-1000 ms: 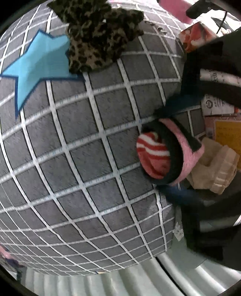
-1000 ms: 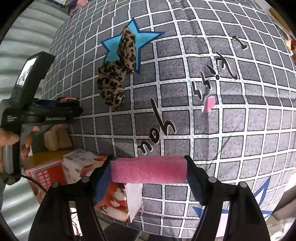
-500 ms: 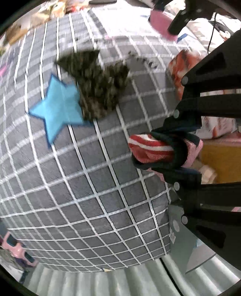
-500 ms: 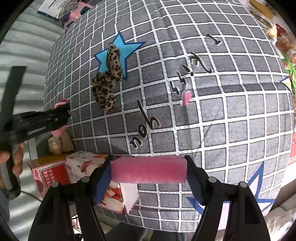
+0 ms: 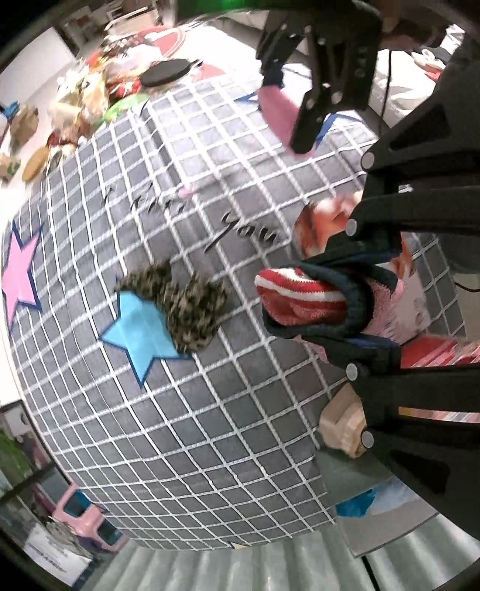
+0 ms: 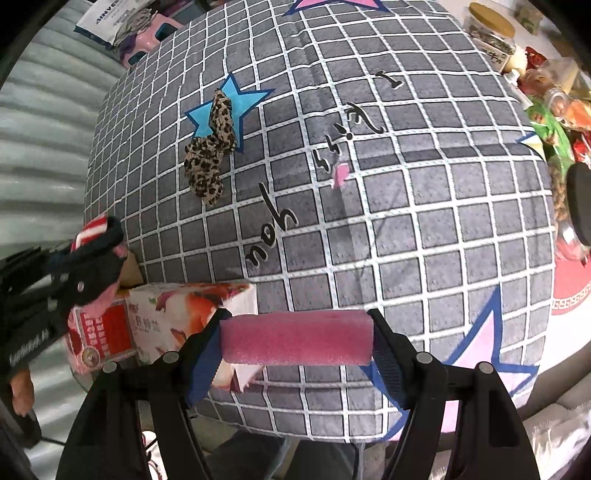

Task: Organize soft objects
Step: 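Carry the striped sock and pink foam tube with both tools over the white box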

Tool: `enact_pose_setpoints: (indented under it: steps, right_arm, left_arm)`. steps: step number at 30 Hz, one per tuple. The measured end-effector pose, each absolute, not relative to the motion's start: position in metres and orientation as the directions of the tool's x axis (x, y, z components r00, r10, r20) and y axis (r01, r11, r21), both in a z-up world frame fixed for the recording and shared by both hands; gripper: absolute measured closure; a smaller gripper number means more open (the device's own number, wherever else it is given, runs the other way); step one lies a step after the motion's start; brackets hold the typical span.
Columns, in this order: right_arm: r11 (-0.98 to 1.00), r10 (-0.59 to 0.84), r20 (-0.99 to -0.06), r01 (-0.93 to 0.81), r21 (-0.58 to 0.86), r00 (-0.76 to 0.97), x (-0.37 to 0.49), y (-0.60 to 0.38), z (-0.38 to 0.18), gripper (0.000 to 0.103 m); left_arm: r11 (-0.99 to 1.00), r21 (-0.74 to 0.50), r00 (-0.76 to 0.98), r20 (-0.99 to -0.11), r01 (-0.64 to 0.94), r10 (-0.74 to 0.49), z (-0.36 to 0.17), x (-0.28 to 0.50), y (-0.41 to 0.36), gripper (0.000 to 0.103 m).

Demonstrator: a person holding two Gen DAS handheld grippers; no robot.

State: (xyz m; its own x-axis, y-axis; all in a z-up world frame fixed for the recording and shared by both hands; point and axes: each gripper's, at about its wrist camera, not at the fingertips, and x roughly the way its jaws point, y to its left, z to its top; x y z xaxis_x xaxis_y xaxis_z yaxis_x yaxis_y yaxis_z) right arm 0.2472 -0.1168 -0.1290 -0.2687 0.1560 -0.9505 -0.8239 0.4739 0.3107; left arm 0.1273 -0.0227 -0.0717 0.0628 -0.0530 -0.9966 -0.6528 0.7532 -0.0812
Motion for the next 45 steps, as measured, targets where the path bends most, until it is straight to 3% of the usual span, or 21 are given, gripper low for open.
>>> enact_pose_setpoints:
  steps: [18,29,45]
  right_arm:
    - [0.445,0.14,-0.96,-0.851,0.279,-0.241,0.193,-0.154,-0.106,0.029]
    - [0.317,0.116,-0.963,-0.91,0.266,-0.241,0.122,-0.141,-0.089,0.029]
    - [0.017,0.144,-0.953,-0.962,0.272,-0.267,0.003,-0.092,-0.038,0.029]
  left_arm:
    - [0.807,-0.15,0.155,-0.985,-0.571,-0.073,-0.042,0.062,-0.127,0.07]
    - [0.722,-0.137,0.192,-0.981,-0.678,-0.006,-0.026,-0.009,-0.127,0.07]
    - [0.402,-0.102,0.181,-0.97,-0.91,0.164,-0.002,-0.15,-0.102,0.07]
